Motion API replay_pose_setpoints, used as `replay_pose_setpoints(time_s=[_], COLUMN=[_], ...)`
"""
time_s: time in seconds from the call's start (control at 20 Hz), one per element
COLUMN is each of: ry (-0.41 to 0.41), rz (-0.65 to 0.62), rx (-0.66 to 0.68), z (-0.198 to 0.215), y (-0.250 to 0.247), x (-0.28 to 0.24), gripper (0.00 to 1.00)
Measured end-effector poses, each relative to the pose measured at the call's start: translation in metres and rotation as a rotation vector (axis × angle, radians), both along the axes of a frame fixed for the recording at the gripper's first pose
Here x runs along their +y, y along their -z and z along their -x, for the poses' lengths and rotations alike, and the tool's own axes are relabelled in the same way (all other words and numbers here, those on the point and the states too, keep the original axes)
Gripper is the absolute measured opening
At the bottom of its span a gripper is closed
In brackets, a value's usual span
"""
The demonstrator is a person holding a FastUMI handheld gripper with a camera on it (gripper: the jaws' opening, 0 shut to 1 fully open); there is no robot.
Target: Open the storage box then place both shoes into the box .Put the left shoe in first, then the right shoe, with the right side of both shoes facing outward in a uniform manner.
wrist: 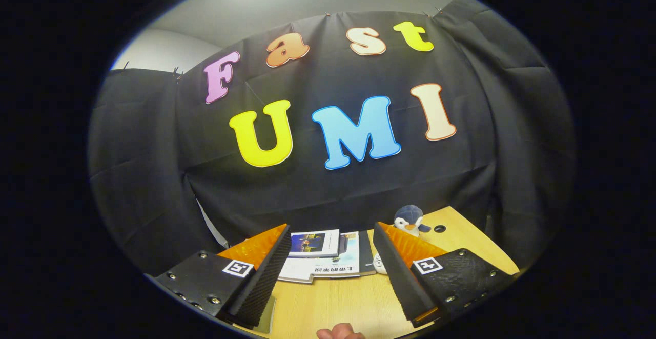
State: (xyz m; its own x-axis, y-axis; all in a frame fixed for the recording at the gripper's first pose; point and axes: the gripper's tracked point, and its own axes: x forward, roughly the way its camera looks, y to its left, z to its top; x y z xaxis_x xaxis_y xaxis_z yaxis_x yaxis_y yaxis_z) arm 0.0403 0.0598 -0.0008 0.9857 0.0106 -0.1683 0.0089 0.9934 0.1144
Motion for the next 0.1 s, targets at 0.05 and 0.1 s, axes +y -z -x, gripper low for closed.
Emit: replay_pose_setpoints(time_s=[0.05,0.1], ry=[-0.005,-0.01], rz=[0.004,0.012], rx=[-0.001,-0.004], z=[-0.0015,-0.0026], y=[-0.0013,-0.0022], x=[-0.0029,-0.0053], gripper=[0.98,0.98])
